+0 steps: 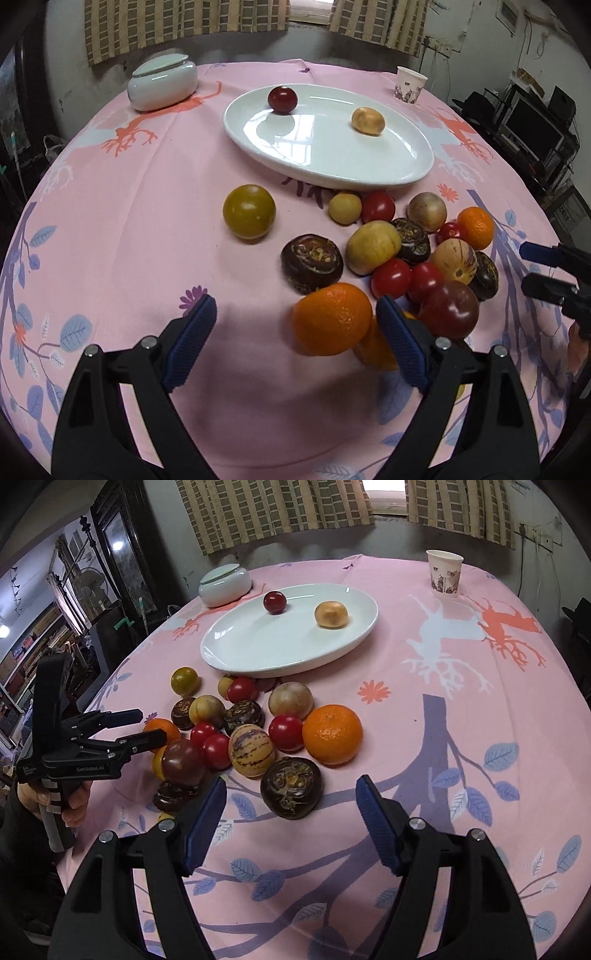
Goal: Organize fruits
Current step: 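Grasp the orange mandarin from the pile with the left tool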
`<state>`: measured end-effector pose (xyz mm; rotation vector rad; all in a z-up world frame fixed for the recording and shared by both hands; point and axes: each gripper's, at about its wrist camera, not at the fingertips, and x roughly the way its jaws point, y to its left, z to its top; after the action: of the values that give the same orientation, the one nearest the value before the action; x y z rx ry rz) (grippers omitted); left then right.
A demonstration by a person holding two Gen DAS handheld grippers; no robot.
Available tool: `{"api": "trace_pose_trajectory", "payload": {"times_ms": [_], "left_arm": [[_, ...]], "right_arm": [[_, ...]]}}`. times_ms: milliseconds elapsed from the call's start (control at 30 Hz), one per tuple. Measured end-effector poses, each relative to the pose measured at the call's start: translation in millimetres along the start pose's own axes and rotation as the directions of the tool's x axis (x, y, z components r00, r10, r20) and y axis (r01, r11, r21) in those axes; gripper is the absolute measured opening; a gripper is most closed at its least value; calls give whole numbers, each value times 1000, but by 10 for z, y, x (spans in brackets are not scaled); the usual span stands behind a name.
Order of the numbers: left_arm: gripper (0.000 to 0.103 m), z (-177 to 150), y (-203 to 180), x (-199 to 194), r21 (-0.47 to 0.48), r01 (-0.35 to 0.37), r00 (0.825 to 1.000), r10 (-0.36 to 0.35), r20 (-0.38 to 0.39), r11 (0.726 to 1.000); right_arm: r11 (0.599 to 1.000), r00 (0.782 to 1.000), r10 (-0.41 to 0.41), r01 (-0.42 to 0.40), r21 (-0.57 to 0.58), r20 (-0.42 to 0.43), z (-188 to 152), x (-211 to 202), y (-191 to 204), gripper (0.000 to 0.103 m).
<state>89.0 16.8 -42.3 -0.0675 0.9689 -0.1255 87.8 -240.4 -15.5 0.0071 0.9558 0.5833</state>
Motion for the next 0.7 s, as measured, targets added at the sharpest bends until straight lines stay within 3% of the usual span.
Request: {"api": "trace_pose_trajectory", "payload": {"times_ms": [133,200,233,300,400,467,533,700], "left_arm": [[75,16,36,90,-72,33,999,-34,-13,997],[50,21,19,110,-87,95,995,-96,-10,992],[43,21,-9,107,-81,123,992,-124,-5,989],[43,8,-45,102,-71,110,994,-110,5,991],[42,11,63,89,-135,157,987,-160,-11,978],[42,-2,93,-29,-145,148,989,-146,24,978],[42,6,70,-177,-91,130,990,-124,69,987],[42,-17,137,-214,-86,114,993,-111,39,990]], "right_arm": [[1000,1000,16,-16,-4,-1,-15,24,-1,73],[1000,1000,26,-26,1,-2,-16,38,-20,73],[1000,1000,29,-29,4,-2,-18,46,-31,73],[999,999,39,-39,14,-7,-18,67,-58,73],[999,999,32,-32,17,-13,-12,71,-51,73],[999,1000,-16,15,-50,-4,-22,62,46,73],[983,996,-89,84,-163,-23,-52,130,176,73],[970,989,-131,112,-215,-75,-7,379,170,73]]}}
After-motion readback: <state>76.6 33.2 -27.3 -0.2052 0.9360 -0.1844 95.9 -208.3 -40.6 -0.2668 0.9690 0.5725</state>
